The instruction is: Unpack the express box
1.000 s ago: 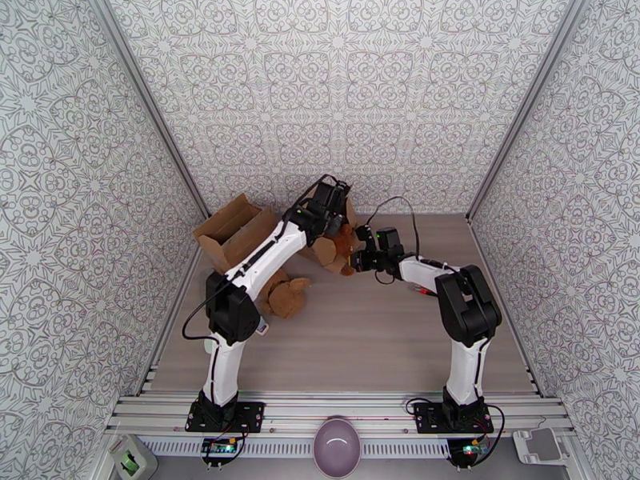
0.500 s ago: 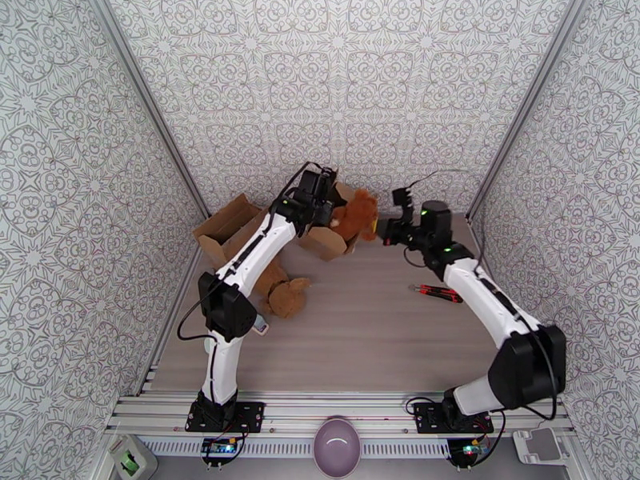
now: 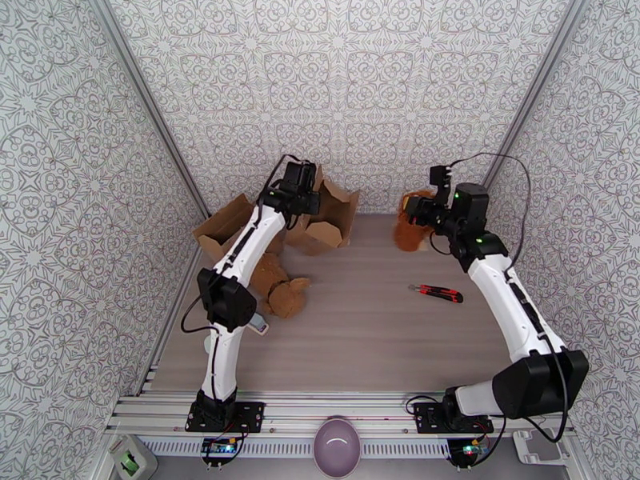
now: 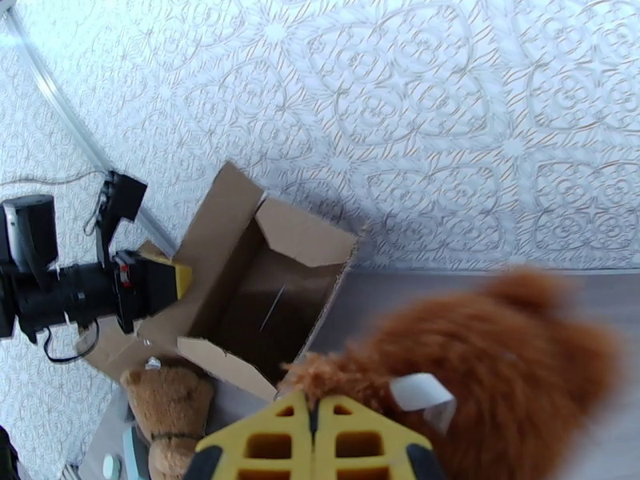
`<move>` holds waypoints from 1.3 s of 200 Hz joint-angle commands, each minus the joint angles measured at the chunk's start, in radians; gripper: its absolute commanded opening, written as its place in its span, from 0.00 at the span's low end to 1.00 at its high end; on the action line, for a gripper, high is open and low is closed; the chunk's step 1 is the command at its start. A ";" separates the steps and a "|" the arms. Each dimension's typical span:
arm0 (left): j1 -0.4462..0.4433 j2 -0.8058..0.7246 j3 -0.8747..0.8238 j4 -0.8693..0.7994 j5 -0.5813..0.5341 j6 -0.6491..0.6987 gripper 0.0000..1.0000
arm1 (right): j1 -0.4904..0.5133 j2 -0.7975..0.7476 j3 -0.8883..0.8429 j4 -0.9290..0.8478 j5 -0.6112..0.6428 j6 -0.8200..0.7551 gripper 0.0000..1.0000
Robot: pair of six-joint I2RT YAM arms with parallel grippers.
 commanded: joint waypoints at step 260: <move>0.060 -0.890 -1.130 0.635 -0.073 0.017 0.99 | 0.050 -0.217 -0.709 0.210 0.631 -0.127 0.99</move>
